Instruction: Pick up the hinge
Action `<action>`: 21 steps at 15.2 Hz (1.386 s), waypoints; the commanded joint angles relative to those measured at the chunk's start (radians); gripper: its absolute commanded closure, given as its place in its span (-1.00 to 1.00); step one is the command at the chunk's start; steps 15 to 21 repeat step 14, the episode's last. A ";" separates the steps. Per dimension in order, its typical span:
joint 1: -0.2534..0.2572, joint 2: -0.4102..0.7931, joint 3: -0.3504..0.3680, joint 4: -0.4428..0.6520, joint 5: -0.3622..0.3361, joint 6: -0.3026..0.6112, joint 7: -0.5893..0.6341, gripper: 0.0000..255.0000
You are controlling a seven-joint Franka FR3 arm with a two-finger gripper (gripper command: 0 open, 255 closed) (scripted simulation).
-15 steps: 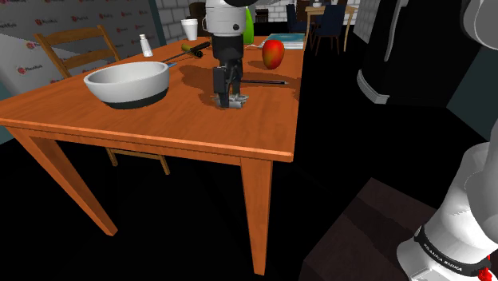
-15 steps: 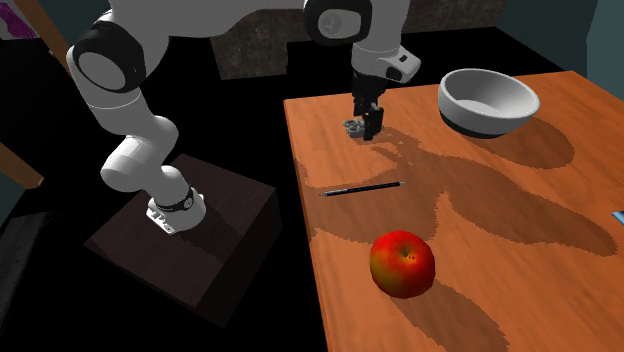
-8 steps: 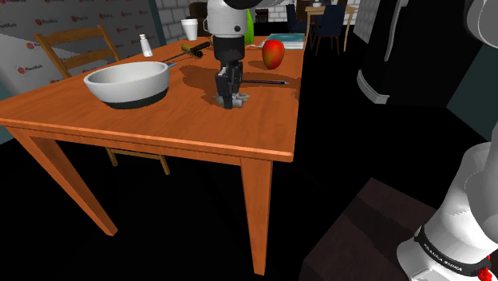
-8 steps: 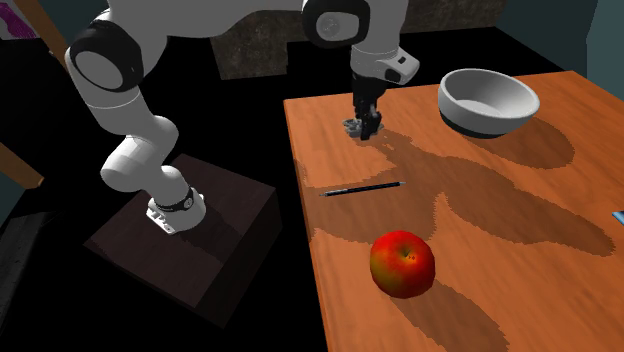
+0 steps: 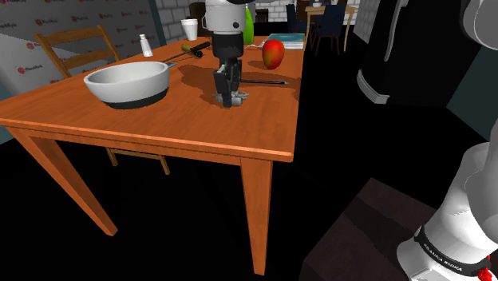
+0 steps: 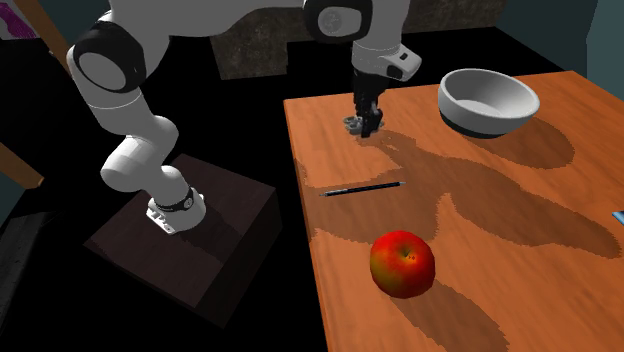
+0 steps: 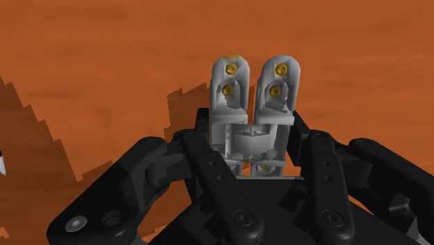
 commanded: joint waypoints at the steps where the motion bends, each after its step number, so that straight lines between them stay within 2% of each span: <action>1: 0.001 0.007 0.000 0.035 -0.001 -0.029 0.001 1.00; 12: 0.009 0.073 0.003 0.279 -0.012 -0.208 0.012 1.00; 21: 0.009 0.074 0.003 0.283 -0.012 -0.210 0.012 1.00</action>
